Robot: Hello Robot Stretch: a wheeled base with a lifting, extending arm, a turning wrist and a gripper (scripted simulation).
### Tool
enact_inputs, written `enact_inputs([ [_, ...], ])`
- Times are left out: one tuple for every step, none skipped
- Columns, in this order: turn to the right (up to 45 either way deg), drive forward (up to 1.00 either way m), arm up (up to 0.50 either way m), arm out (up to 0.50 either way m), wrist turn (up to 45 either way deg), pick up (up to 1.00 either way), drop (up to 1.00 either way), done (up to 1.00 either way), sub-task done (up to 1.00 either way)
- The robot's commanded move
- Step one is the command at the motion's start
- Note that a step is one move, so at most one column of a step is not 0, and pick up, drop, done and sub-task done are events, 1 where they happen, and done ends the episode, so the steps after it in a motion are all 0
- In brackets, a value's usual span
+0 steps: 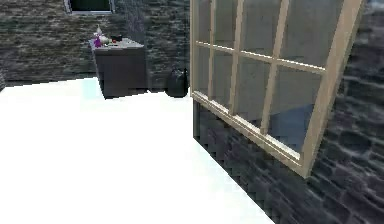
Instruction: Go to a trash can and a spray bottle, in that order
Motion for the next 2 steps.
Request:
enact_inputs([
  [-24.0, 0.0, 0.0, 0.0, 0.0, 0.0, 0.0, 0.0, 0.0],
  [0.0, 1.0, 0.0, 0.0, 0.0, 0.0, 0.0, 0.0, 0.0],
])
